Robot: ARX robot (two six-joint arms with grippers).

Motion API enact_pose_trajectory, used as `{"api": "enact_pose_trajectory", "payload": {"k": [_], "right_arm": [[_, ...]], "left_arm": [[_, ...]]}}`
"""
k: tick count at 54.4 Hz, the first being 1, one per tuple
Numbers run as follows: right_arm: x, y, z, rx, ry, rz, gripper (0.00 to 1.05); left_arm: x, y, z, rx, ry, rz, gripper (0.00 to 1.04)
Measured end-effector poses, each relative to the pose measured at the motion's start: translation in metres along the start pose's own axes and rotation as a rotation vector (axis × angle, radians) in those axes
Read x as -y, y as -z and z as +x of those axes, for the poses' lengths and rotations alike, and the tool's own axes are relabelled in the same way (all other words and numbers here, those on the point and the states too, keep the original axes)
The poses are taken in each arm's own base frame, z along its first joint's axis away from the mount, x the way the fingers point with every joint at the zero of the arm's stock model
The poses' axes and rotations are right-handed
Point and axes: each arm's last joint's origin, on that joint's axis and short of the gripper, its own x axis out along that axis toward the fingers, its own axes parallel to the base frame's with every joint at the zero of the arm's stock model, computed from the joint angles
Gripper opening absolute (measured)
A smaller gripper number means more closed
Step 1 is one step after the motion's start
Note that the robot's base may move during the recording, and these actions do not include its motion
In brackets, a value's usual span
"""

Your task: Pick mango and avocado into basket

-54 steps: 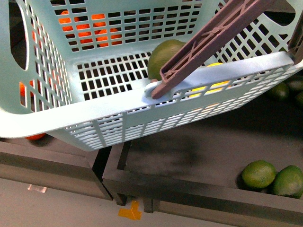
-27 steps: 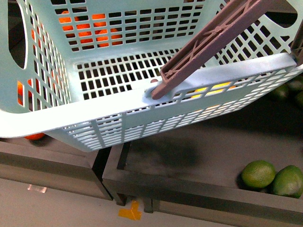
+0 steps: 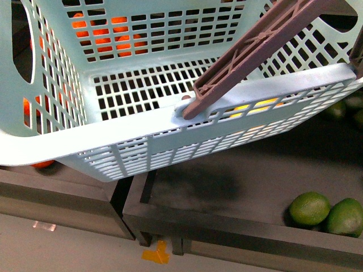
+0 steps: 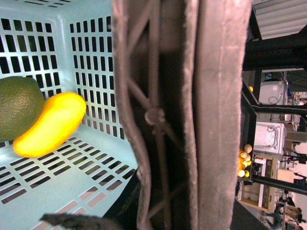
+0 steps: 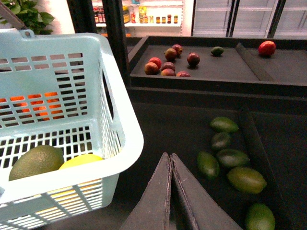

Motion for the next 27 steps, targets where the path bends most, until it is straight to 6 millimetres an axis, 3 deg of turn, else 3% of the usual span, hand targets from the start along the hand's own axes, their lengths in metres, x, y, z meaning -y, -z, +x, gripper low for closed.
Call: {"api": "enact_pose_trajectory", "payload": {"k": [13,27], "right_arm": [[0.0,0.009,-0.011,0.013,0.0,0.0,0.02],[0.0,0.006,-0.019,0.022,-0.002,0.0,0.02]], "left_arm": [[0.0,0.0,0.0,0.0,0.0,0.0,0.16],[0.0,0.0,0.0,0.001,0.0,0.0,0.16]]}}
